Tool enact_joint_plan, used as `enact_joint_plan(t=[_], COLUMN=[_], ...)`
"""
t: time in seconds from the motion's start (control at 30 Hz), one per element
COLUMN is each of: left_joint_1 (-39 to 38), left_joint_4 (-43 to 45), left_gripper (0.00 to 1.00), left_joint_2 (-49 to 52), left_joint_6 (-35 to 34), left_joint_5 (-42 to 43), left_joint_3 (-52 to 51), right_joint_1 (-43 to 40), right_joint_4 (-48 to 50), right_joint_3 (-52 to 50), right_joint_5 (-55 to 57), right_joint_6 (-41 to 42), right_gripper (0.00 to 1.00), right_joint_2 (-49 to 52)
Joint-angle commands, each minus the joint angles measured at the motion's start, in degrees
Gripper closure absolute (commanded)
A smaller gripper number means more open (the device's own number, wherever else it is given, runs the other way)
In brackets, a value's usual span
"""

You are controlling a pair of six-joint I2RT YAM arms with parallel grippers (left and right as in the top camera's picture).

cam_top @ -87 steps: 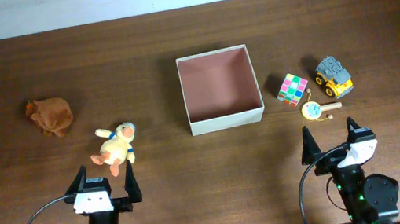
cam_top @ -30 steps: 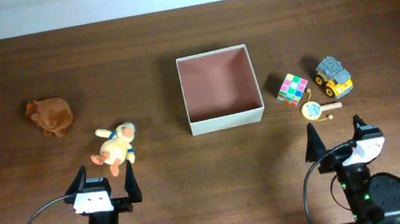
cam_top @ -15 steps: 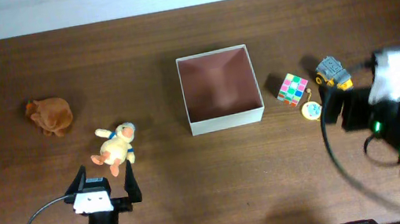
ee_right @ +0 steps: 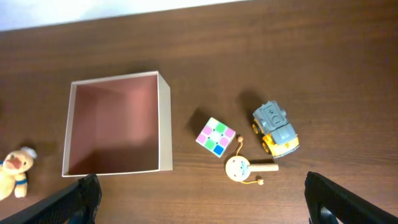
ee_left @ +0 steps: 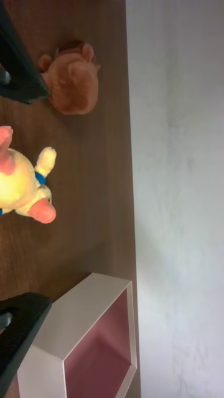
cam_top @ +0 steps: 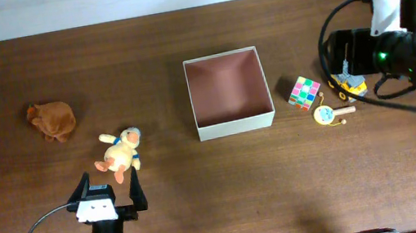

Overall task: Pack container
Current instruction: 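Move the right gripper over the yellow-grey toy truck and lower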

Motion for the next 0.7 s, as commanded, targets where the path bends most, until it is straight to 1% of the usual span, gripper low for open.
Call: enact_joint_plan(t=[0.0, 0.07, 0.13, 0.17, 0.23, 0.37, 0.67], left_joint_1=[-0.24, -0.24, -0.24, -0.24, -0.24, -0.24, -0.24], left_joint_4=[-0.26, -0.26, -0.26, -0.26, -0.26, -0.26, -0.26], left_gripper=[0.01, 0.01, 0.01, 0.01, 0.01, 0.01, 0.01], left_joint_2=[-0.28, -0.28, -0.28, -0.28, -0.28, -0.28, -0.28], left_joint_6=[0.87, 0.87, 0.87, 0.87, 0.87, 0.87, 0.87], left_joint_5=[-0.24, -0.24, -0.24, -0.24, -0.24, -0.24, -0.24], left_joint_3=[-0.17, -0.17, -0.17, -0.17, -0.17, -0.15, -0.17], right_joint_1=[-2.14, -5.31, -9.62, -12.74, -15.89, -19.71, -19.23], right_joint_4=[0.02, -0.07, -0.07, 0.02, 0.28, 1.77, 9.64], right_joint_3=[1.36, 1.33, 1.33, 1.33, 1.33, 1.33, 1.29], right_joint_5=[-0.26, -0.26, -0.39, -0.96, -0.96, -0.96, -0.96], right_joint_6=[-1.07, 0.76, 4.59, 5.2, 4.52, -1.51, -18.36], right_gripper=[0.01, 0.01, 0.01, 0.01, 0.01, 0.01, 0.01], right_joint_2=[2.51, 4.24, 6.38, 8.07, 10.23, 15.37, 26.05])
